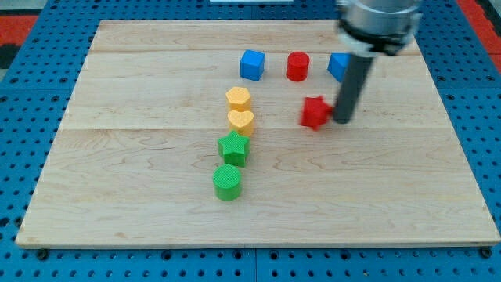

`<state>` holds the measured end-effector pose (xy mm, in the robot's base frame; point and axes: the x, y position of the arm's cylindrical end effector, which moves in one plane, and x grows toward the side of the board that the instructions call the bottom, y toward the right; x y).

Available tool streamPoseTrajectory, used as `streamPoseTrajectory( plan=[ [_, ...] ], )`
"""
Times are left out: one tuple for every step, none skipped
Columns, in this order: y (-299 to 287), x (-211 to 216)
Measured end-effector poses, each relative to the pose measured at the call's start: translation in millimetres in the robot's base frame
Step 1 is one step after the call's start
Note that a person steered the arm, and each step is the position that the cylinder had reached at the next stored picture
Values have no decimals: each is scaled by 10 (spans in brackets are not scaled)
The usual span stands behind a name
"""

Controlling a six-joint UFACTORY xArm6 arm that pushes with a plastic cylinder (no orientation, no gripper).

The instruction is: Move the yellow heart diagonally to the bottom left of the yellow hexagon

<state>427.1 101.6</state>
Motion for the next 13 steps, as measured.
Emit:
streamPoseTrajectory(
  plan=[
    [-81, 147],
    [-87, 579],
    [-758, 695],
    [-995, 421],
    [-1195, -61],
    [-1312, -324],
    [-1304, -508],
    [-1325, -362],
    [-1895, -393],
    [-2431, -436],
    [-3034, -813],
    [-3513, -231],
    [-3264, -121]
  ],
)
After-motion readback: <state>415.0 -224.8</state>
